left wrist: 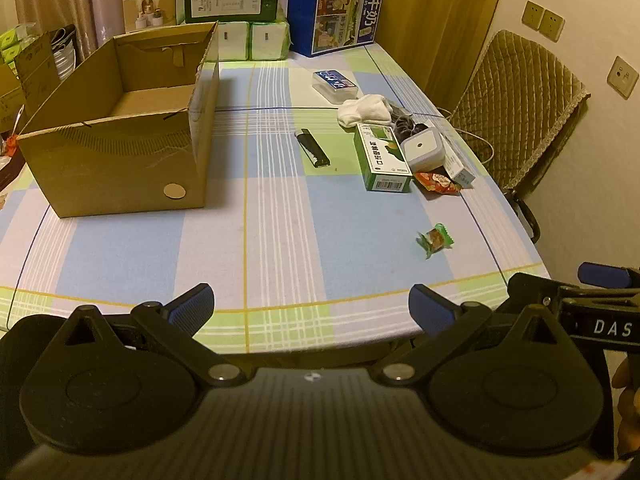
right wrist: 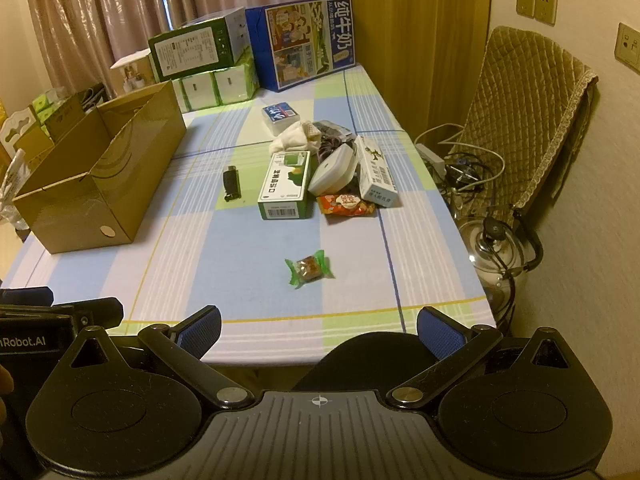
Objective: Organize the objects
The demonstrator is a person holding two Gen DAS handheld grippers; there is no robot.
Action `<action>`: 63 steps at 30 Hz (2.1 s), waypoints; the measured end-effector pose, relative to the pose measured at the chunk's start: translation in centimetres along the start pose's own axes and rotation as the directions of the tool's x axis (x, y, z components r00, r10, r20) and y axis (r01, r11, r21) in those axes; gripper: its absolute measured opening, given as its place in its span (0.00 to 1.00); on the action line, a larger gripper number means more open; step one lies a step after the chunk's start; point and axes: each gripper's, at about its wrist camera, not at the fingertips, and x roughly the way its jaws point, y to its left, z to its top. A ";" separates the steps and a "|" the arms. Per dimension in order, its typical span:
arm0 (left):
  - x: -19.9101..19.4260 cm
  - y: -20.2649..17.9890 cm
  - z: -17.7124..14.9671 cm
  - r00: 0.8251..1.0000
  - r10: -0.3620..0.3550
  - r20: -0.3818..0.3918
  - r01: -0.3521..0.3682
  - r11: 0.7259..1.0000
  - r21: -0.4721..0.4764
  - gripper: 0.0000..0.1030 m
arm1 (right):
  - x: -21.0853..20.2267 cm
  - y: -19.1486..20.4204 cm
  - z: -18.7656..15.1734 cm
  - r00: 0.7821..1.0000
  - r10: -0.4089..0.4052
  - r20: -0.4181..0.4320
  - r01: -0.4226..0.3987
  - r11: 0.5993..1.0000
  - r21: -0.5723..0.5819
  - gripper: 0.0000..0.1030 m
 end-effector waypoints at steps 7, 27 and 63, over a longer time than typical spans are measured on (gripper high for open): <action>0.1 0.1 -0.1 1.000 0.000 0.000 0.000 1.000 0.003 0.99 | 0.1 -0.2 -0.2 1.000 -0.002 -0.006 0.002 1.000 0.001 0.98; 0.2 0.0 -0.1 1.000 -0.002 -0.001 0.003 1.000 0.003 0.99 | 0.1 -0.1 -0.2 1.000 -0.004 -0.008 0.004 1.000 -0.003 0.98; 1.7 1.9 4.0 0.999 -0.026 0.041 0.027 0.999 -0.023 0.99 | 0.4 -0.3 2.6 0.998 0.005 0.064 -0.004 1.000 -0.008 0.98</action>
